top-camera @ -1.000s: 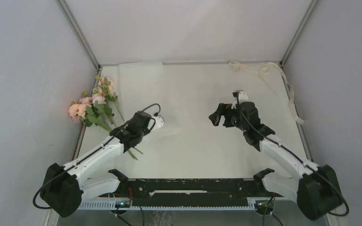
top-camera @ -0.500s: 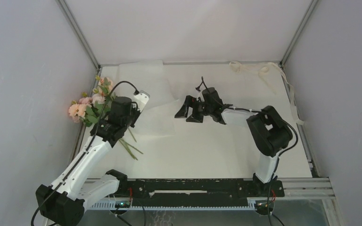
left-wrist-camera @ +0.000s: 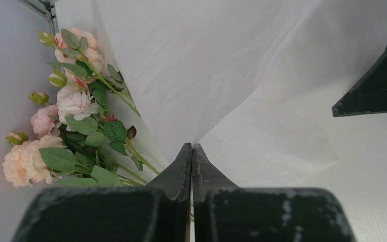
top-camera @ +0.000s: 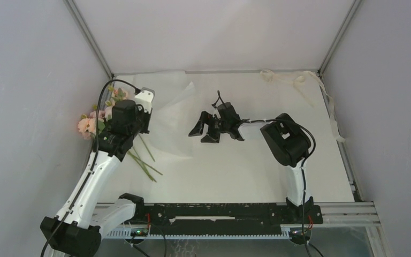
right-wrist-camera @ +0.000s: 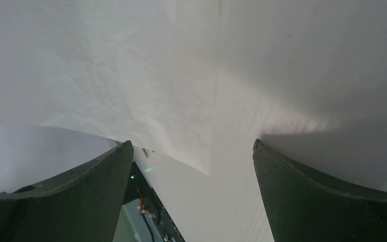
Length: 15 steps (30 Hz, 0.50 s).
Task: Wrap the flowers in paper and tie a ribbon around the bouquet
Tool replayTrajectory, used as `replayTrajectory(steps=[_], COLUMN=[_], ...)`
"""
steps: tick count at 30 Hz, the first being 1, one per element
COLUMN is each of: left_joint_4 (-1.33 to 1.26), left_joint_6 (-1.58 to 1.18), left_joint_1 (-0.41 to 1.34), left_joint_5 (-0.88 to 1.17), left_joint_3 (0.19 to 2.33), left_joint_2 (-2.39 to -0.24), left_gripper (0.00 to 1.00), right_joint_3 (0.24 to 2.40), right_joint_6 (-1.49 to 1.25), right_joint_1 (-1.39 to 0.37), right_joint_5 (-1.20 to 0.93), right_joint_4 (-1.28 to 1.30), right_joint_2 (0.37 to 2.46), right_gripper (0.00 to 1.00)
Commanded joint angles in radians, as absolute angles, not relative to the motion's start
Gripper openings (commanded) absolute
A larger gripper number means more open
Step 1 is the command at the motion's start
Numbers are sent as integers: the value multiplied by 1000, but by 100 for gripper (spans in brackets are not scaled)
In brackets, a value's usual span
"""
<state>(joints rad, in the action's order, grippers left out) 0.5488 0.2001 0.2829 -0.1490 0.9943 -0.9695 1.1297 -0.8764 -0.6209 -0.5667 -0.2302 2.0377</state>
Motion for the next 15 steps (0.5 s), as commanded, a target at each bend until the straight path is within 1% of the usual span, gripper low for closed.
replayTrajectory(steps=[1,5,8,10,12,15], left_joint_4=[513,506,490,481,477,470], left_joint_6=[144,120,103,84,64,67], left_joint_1=[229,197,173,141,109,100], left_joint_5=[-104,-56,-36,-13,18,21], left_joint_3=[1059,1048,1012,1001,994,980], left_joint_2=[-967,-974,-976,-978,-984,-982], left_gripper=[0,0,0,0,0,0], right_joint_3=[1219,1290,1300,1251,1147,1004], right_joint_6=[-954,-969,-896,-773,-610,-271], right_joint_1=[-648,-679,-701,-724,-768,-897], right_joint_5=[-563,-524,-521,-495,-436,-218], right_joint_4=[-305,-280,-287,-327,-408,-458], right_joint_2=[2131,2179,2166,2097,1966,1797], right_gripper=[98,97,94,93,94,97])
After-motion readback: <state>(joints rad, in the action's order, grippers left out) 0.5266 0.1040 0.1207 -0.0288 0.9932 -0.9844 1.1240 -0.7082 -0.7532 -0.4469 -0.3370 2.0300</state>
